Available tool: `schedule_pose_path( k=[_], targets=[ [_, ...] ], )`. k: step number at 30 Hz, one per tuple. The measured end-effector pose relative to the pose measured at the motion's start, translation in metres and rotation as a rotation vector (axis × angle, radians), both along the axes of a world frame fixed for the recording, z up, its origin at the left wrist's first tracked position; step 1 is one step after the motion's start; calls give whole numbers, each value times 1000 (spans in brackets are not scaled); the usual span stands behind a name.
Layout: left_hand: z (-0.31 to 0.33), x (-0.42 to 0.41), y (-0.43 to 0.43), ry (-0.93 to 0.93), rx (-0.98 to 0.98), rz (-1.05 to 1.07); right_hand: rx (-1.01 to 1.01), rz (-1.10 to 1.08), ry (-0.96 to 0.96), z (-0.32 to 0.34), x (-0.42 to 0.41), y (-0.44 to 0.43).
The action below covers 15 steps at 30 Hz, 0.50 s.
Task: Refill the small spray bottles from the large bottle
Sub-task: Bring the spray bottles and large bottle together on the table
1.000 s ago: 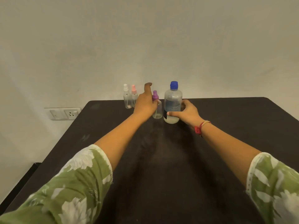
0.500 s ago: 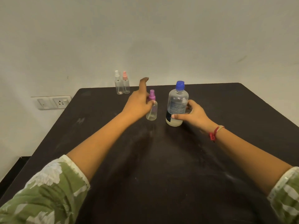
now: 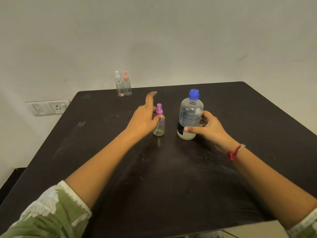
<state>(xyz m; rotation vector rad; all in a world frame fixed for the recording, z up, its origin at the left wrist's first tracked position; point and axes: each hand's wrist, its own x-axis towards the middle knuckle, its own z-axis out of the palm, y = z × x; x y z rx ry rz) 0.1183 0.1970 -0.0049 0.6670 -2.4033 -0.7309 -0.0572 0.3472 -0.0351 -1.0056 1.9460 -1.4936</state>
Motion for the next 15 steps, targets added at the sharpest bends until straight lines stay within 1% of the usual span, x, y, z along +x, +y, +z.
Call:
schedule_pose_path(
  k=[5, 10, 15],
  targets=[
    [-7, 4, 6, 41, 51, 37, -8, 25, -29, -5, 2, 3],
    [-21, 7, 6, 120, 191, 78, -23, 40, -42, -10, 5, 1],
    [-33, 7, 10, 75, 203, 131, 13, 32, 49, -17, 4, 0]
  ],
)
